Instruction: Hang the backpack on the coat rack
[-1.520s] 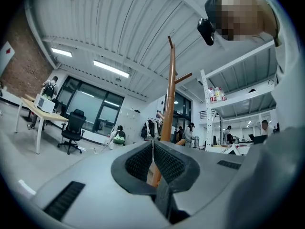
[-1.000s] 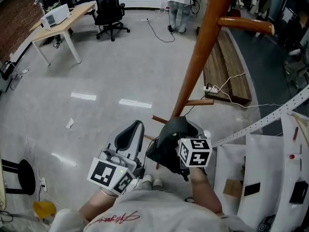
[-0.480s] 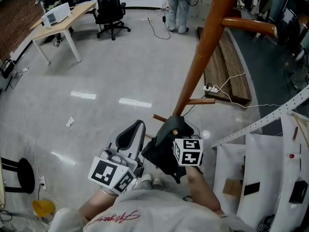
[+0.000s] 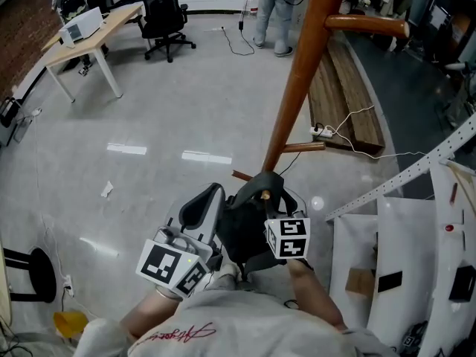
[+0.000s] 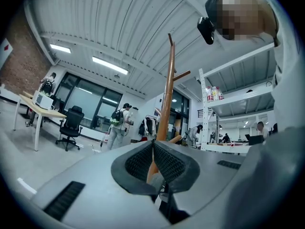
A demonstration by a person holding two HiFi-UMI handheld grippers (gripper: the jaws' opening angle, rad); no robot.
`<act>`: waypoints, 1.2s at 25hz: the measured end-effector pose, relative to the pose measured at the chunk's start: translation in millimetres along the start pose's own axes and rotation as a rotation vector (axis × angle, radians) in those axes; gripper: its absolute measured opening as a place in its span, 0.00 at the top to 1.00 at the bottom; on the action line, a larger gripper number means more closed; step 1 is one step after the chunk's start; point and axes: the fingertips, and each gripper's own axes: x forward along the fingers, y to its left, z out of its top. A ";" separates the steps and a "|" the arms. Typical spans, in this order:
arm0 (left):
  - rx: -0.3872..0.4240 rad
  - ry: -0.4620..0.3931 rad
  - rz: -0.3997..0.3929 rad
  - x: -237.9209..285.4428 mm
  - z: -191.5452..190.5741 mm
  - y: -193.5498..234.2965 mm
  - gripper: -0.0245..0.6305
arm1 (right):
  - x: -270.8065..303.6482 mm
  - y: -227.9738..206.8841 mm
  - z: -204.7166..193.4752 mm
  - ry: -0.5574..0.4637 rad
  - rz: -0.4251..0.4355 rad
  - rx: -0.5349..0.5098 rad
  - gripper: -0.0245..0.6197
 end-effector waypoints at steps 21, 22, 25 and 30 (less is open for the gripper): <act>0.006 -0.028 -0.075 8.0 5.8 -34.1 0.93 | -134.5 22.2 113.1 -0.335 0.076 -0.070 0.89; 0.007 -0.030 -0.080 8.7 6.6 -36.7 0.93 | -141.3 25.0 123.1 -0.363 0.084 -0.087 0.90; 0.013 -0.038 -0.095 11.0 8.8 -43.7 0.93 | -154.4 30.8 143.0 -0.427 0.117 -0.105 0.91; 0.024 -0.043 -0.111 12.9 10.9 -51.3 0.93 | -170.1 33.1 165.8 -0.500 0.148 -0.083 0.93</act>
